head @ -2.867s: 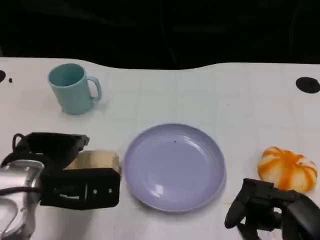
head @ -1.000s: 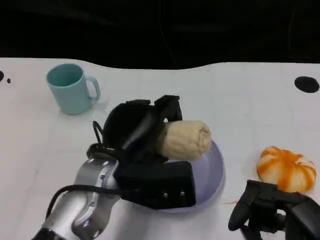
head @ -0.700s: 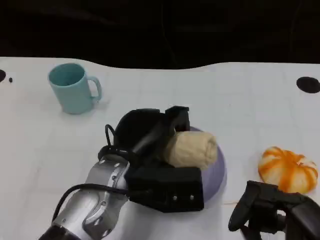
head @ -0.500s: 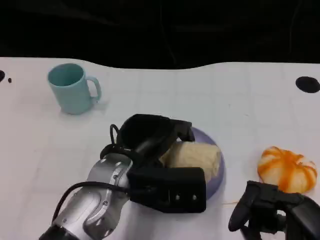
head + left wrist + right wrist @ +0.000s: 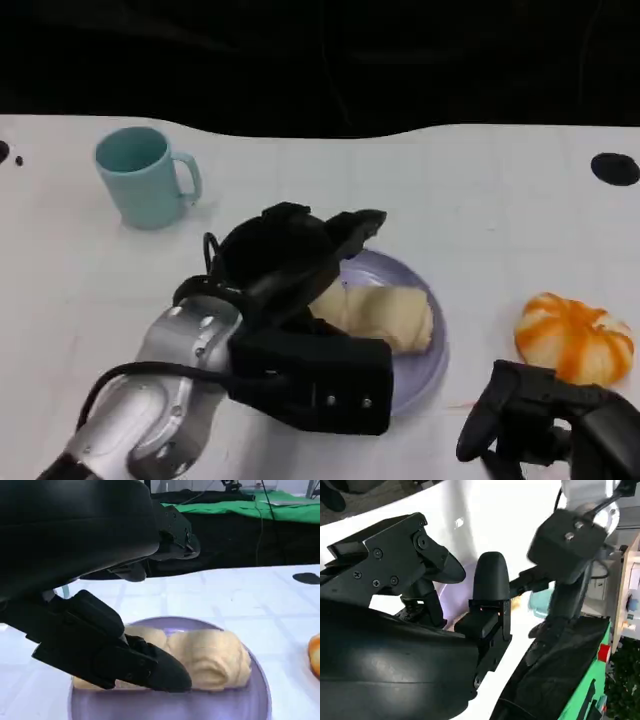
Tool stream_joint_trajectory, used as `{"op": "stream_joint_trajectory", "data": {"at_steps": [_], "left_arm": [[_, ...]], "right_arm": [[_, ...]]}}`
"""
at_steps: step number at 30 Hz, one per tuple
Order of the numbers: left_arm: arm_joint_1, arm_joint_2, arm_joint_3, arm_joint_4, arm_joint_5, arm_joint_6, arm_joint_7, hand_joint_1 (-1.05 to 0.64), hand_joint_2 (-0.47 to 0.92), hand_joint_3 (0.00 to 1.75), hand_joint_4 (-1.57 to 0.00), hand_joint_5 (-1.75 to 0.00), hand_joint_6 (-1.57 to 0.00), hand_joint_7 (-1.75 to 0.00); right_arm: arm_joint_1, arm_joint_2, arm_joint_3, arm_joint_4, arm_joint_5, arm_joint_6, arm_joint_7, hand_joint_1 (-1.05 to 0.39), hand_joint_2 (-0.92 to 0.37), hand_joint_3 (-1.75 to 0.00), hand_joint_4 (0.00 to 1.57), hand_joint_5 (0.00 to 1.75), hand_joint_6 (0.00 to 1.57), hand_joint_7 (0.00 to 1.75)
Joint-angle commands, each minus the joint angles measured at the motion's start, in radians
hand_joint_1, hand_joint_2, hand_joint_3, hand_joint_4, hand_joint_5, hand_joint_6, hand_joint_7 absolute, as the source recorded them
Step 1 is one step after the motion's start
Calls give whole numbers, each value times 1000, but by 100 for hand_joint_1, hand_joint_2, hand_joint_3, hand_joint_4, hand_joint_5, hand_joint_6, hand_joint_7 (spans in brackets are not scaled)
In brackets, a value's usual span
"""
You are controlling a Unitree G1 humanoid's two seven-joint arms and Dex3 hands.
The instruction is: Grasp the towel on the left side of the plate with the left hand and place it into the plate.
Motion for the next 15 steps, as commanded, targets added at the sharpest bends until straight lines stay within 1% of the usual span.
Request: {"op": "stream_joint_trajectory", "data": {"at_steps": [1,2,3,5,7,11,14,15], "left_arm": [[46,53,64,-99,-49,-13,-41,-85,92,22,-18,-53,-21,-4],[55,61,75,-118,-58,-13,-50,-85,92,22,-18,-54,-22,-4],[69,72,91,-143,-71,-13,-59,-84,92,23,-13,-67,-22,-5],[102,93,132,-191,-114,-24,-73,-81,92,21,-11,-76,-24,-6],[139,111,178,-232,-167,-41,-83,-78,92,20,-13,-78,-26,-7],[209,139,256,-291,-265,-83,-78,-75,92,22,-21,-75,-31,-8],[281,123,323,-336,-363,-98,-66,-69,92,22,-27,-75,-35,-9],[299,118,339,-347,-390,-99,-64,-64,92,21,-30,-76,-39,-10]], "right_arm": [[-3,-3,4,-7,-5,-3,-7,-5,-57,-110,74,175,67,140],[-4,-2,5,-8,-5,0,-8,-5,-57,-110,74,175,67,140],[-5,-1,7,-10,-5,2,-9,-5,-57,-111,74,175,67,140],[-6,-3,10,-13,-11,5,-11,-6,-57,-111,74,175,67,140],[-6,-4,12,-18,-10,15,-10,-6,-56,-110,74,174,67,140],[-4,0,15,-28,-6,30,-14,-6,-56,-111,74,175,67,140],[-4,1,18,-34,-7,39,-17,-5,-56,-111,74,174,67,139],[-5,1,19,-36,-7,43,-18,-6,-56,-111,74,174,67,139]]}}
